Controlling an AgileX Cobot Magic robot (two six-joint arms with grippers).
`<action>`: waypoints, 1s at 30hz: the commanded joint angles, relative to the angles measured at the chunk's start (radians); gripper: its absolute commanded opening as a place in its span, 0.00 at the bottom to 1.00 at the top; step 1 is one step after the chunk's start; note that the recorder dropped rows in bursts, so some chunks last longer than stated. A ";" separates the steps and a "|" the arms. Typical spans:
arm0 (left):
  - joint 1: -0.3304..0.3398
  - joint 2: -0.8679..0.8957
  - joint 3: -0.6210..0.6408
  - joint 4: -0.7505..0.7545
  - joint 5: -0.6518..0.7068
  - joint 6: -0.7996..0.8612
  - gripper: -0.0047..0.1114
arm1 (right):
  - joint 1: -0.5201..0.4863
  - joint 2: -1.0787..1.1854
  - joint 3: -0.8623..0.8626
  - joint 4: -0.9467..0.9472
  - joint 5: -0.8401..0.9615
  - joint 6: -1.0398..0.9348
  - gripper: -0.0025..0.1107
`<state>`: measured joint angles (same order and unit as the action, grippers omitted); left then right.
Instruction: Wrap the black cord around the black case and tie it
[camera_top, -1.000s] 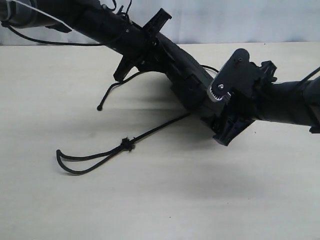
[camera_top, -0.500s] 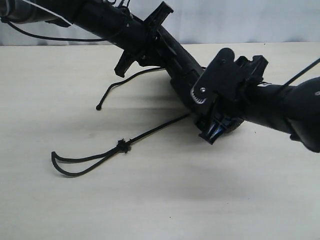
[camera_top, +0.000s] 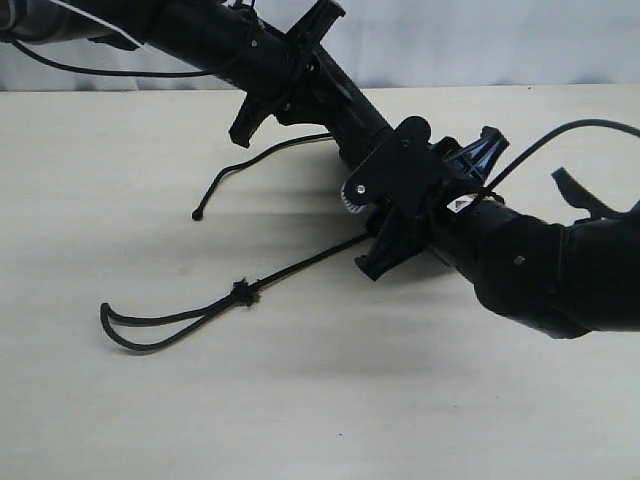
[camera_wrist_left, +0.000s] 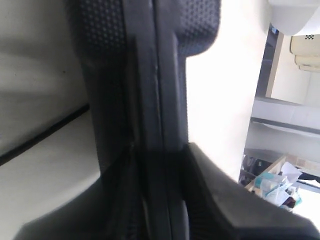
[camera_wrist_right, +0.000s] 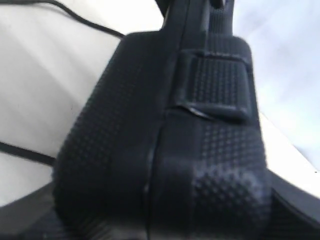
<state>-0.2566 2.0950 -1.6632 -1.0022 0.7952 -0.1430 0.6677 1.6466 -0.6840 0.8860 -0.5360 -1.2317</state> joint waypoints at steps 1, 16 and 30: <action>-0.001 -0.019 -0.010 -0.002 0.018 0.131 0.04 | -0.002 -0.007 -0.002 -0.030 -0.035 0.066 0.15; 0.021 -0.022 -0.054 -0.002 0.099 0.375 0.36 | -0.002 -0.021 -0.002 -0.005 -0.012 0.130 0.06; 0.139 -0.109 -0.108 0.363 0.426 0.740 0.43 | -0.004 -0.076 -0.002 -0.001 -0.035 0.156 0.06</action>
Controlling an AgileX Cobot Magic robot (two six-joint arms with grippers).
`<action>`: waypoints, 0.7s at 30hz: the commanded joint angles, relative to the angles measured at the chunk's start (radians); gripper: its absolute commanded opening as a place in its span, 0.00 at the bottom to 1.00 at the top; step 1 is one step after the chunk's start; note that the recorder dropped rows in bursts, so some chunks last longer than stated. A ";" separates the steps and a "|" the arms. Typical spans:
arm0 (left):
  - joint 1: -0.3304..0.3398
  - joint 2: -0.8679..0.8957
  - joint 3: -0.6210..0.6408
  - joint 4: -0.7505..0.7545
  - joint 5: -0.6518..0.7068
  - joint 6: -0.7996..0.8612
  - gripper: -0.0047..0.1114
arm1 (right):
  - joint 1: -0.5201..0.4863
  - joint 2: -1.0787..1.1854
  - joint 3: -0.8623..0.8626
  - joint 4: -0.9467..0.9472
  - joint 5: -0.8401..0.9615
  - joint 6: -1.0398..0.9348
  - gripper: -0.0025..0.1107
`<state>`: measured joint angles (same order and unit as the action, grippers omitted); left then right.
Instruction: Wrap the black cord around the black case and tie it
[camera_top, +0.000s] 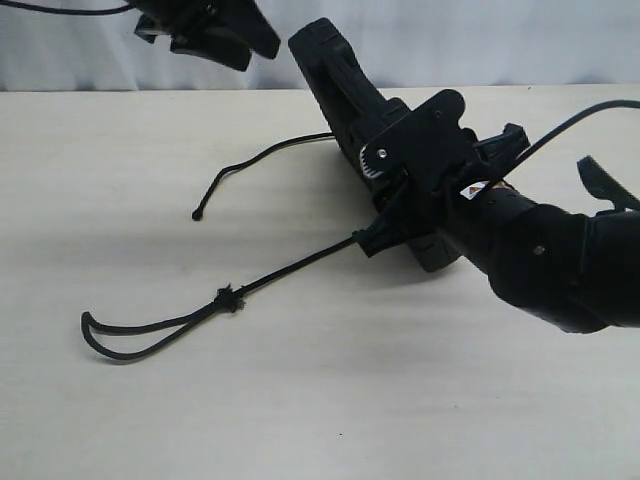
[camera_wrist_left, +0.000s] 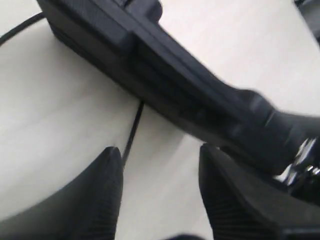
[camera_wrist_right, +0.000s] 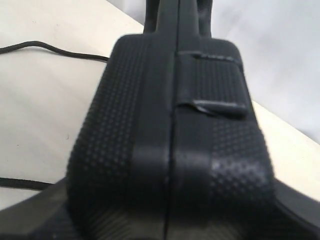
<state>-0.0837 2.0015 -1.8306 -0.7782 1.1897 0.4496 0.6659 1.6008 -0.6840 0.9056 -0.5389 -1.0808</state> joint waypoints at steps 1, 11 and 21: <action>-0.051 -0.016 0.083 0.177 0.031 0.172 0.43 | -0.002 -0.034 -0.002 -0.020 -0.032 0.005 0.06; -0.222 -0.016 0.414 0.639 0.031 0.269 0.43 | -0.002 -0.036 -0.002 -0.020 -0.032 0.005 0.06; -0.243 -0.016 0.569 0.516 -0.247 0.193 0.43 | -0.002 -0.036 -0.002 -0.020 -0.032 0.005 0.06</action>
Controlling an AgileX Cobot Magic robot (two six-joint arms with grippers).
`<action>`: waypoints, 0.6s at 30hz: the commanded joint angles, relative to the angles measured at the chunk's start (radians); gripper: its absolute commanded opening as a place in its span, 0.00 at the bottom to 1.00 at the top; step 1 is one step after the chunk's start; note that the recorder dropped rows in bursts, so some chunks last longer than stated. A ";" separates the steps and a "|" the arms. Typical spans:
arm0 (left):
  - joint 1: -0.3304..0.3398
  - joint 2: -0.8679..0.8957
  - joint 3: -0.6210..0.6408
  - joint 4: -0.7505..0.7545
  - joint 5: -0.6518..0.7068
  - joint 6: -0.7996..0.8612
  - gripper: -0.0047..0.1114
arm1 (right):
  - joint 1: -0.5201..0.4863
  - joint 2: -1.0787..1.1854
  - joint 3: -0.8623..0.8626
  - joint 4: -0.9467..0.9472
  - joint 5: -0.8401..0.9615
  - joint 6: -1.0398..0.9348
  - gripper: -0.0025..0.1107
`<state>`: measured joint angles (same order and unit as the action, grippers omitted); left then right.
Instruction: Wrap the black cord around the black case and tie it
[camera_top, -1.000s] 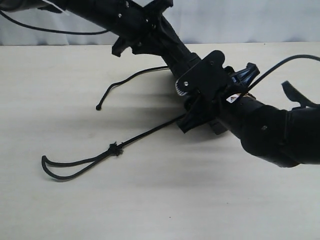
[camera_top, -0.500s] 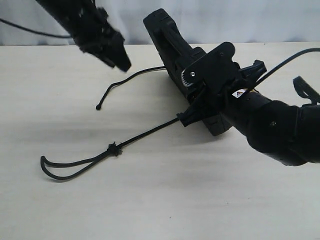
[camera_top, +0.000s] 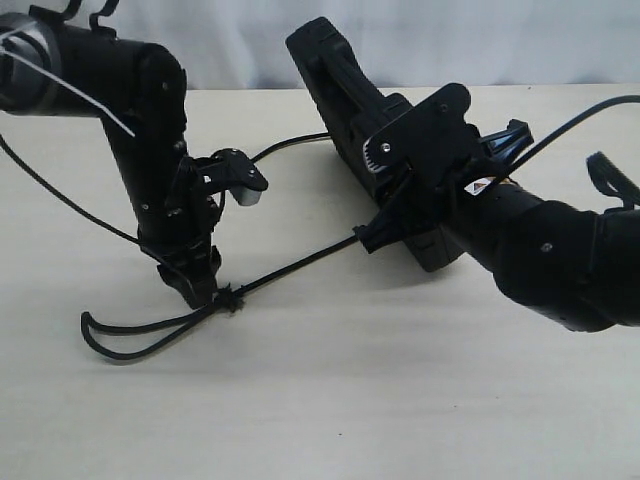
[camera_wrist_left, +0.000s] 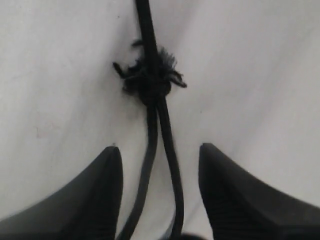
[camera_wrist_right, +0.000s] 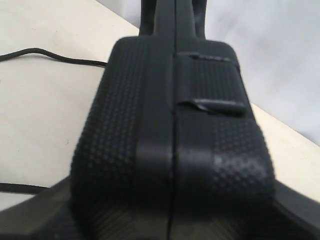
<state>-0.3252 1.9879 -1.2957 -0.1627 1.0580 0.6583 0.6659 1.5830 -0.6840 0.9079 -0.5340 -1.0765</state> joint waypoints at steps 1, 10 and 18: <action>-0.001 -0.002 0.044 -0.144 -0.161 -0.004 0.43 | -0.002 -0.019 -0.002 -0.023 -0.037 0.001 0.06; -0.001 -0.002 0.143 -0.136 -0.299 0.073 0.43 | -0.002 -0.019 -0.002 -0.023 -0.037 0.001 0.06; -0.001 -0.001 0.178 -0.254 -0.311 0.300 0.43 | -0.002 -0.019 -0.002 -0.023 -0.037 0.001 0.06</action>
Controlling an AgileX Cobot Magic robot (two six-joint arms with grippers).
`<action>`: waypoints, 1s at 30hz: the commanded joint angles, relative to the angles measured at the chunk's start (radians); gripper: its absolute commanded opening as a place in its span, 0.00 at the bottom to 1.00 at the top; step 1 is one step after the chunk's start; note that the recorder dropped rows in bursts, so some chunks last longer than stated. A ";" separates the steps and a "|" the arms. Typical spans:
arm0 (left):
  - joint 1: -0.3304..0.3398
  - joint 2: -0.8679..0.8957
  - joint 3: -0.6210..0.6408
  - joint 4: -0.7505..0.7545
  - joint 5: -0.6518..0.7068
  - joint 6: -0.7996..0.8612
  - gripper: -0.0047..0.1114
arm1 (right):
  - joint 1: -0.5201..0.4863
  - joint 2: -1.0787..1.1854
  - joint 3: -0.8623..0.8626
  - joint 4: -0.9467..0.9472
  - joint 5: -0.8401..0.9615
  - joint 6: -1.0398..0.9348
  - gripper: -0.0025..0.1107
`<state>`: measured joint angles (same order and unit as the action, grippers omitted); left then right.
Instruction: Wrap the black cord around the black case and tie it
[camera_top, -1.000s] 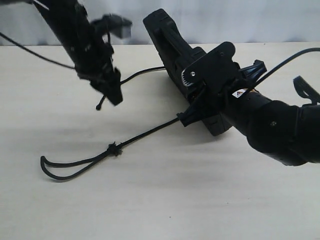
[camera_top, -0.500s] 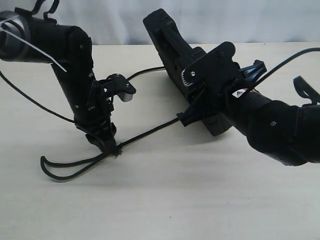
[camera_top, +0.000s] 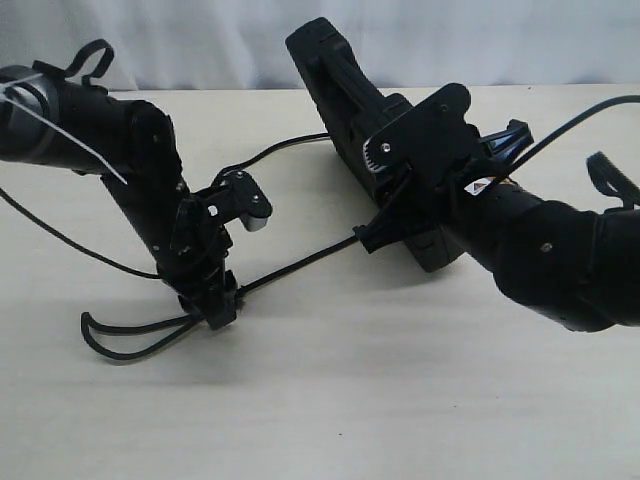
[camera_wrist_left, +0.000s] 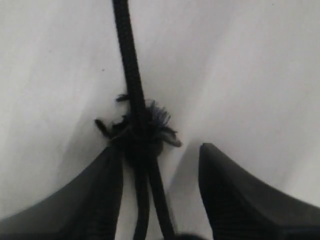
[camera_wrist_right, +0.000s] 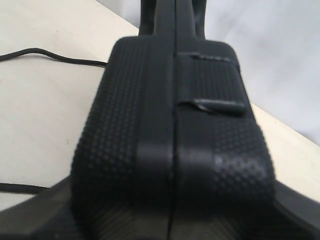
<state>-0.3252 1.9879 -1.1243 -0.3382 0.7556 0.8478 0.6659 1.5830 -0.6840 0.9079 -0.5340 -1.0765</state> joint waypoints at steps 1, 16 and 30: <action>-0.001 -0.001 0.006 -0.092 -0.021 0.128 0.43 | -0.002 -0.019 -0.002 -0.023 -0.037 0.001 0.06; -0.001 0.020 0.005 0.677 -0.068 0.121 0.04 | -0.002 -0.019 -0.002 -0.023 -0.037 0.001 0.06; -0.001 0.018 0.005 0.717 -0.174 -0.257 0.19 | -0.002 -0.019 -0.002 -0.026 -0.037 -0.004 0.06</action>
<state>-0.3255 2.0075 -1.1226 0.3917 0.5832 0.7841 0.6659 1.5830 -0.6840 0.9079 -0.5340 -1.0765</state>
